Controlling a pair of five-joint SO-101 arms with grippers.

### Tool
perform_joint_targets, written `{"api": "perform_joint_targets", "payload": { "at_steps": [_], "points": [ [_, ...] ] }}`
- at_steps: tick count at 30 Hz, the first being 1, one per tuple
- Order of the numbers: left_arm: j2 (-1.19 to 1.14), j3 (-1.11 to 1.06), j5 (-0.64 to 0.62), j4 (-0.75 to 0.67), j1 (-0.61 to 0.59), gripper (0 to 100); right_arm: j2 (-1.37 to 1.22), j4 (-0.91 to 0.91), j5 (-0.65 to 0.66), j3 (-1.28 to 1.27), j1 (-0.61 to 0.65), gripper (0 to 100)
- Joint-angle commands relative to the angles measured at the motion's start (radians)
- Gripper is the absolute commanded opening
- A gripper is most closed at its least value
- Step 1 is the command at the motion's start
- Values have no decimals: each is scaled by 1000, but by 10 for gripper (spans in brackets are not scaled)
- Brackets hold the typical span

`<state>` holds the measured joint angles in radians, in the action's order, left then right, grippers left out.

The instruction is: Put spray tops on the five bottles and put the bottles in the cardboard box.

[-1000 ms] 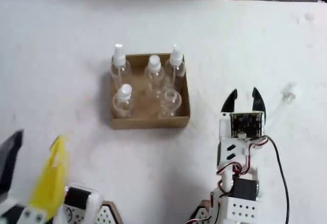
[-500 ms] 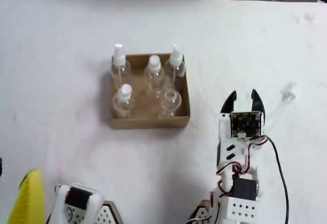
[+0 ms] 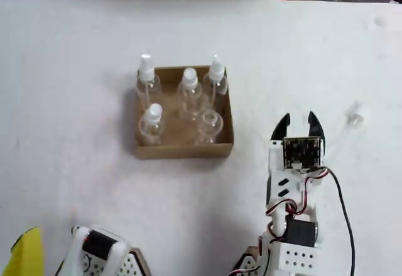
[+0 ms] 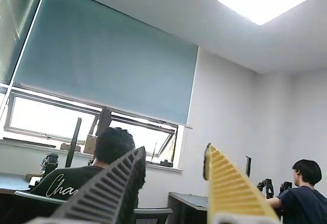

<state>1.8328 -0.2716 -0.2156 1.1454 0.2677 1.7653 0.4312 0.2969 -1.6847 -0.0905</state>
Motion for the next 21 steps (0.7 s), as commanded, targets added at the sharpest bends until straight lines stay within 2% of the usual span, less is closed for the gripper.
{"api": "perform_joint_targets", "payload": {
  "at_steps": [1, 18, 21],
  "points": [
    [-13, 15, -11, 5, 18, 180, 10, 4, 6, -8, -12, 141],
    [-13, 31, -14, -23, 18, 180, 7, 4, 6, -8, -12, 141],
    [-13, 21, -54, -18, 16, 180, 7, 4, 6, -8, -12, 141]
  ]
}}
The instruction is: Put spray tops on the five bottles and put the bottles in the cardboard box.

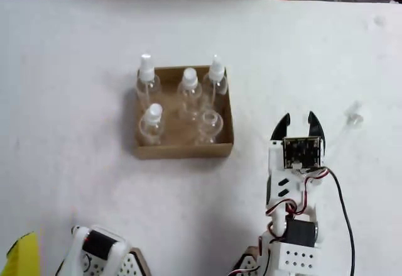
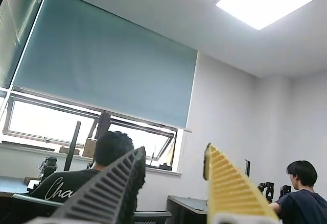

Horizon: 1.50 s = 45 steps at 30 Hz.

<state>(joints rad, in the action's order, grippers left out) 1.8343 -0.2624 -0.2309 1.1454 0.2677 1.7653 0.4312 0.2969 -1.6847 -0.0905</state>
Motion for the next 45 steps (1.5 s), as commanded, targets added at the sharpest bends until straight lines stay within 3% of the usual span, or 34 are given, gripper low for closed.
{"api": "perform_joint_targets", "payload": {
  "at_steps": [1, 6, 10, 14, 21, 26, 32, 45],
  "points": [
    [-15, 11, -44, -17, 12, 180, 5, 4, 6, -8, -12, 141],
    [-15, 15, -37, 55, 8, 181, 10, 31, 6, -8, -8, 141],
    [-16, -5, 107, 114, 16, 181, 10, 33, 6, -8, -7, 141],
    [-16, -143, 152, 115, 13, 180, 10, 36, 6, -8, -8, 141],
    [-15, -362, 488, 152, -1, 177, 8, 38, 6, -8, -7, 141],
    [-15, -361, 489, 187, -174, 176, 8, 38, 6, -8, -7, 141],
    [-15, -368, 399, 189, -318, 176, 4, 38, 6, -8, -7, 141],
    [-15, -364, 396, 186, -354, 176, 2, 38, 8, -8, -7, 142]
  ]
}}
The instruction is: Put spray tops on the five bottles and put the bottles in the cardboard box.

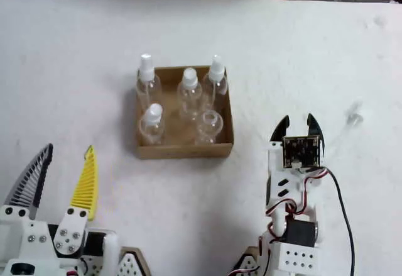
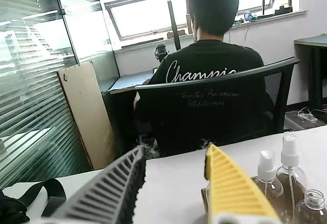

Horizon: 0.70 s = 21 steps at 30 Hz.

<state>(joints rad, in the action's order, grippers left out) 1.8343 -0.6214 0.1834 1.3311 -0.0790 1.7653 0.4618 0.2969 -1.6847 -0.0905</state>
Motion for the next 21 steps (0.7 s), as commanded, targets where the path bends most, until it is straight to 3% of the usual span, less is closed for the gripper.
{"api": "perform_joint_targets", "payload": {
  "at_steps": [1, 15, 21],
  "points": [
    [-15, -5, -18, 0, -7, 176, 2, 7, 6, -8, -7, 143],
    [-15, -12, -18, -52, -5, 176, 8, 65, 12, 38, -15, 141],
    [-15, -155, -18, -153, -5, 176, 1, 122, 14, 109, -15, 141]
  ]
}}
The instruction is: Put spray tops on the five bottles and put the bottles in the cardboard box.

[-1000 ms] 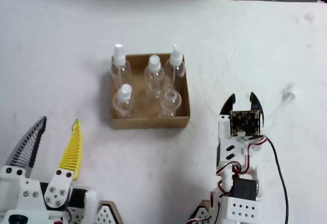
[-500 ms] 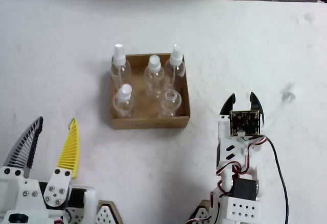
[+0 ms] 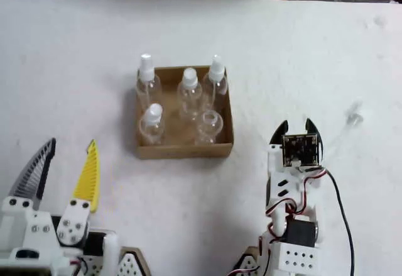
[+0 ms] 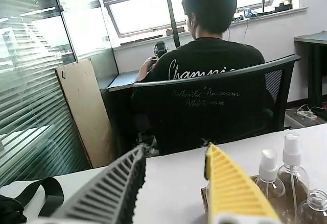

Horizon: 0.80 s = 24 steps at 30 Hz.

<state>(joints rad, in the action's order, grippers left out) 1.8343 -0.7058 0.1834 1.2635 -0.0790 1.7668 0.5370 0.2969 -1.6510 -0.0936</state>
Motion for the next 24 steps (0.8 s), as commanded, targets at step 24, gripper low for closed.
{"api": "perform_joint_targets", "payload": {
  "at_steps": [24],
  "points": [
    [-15, -585, -201, -367, -5, 177, -1027, 160, 6, 862, -196, 144]
  ]
}}
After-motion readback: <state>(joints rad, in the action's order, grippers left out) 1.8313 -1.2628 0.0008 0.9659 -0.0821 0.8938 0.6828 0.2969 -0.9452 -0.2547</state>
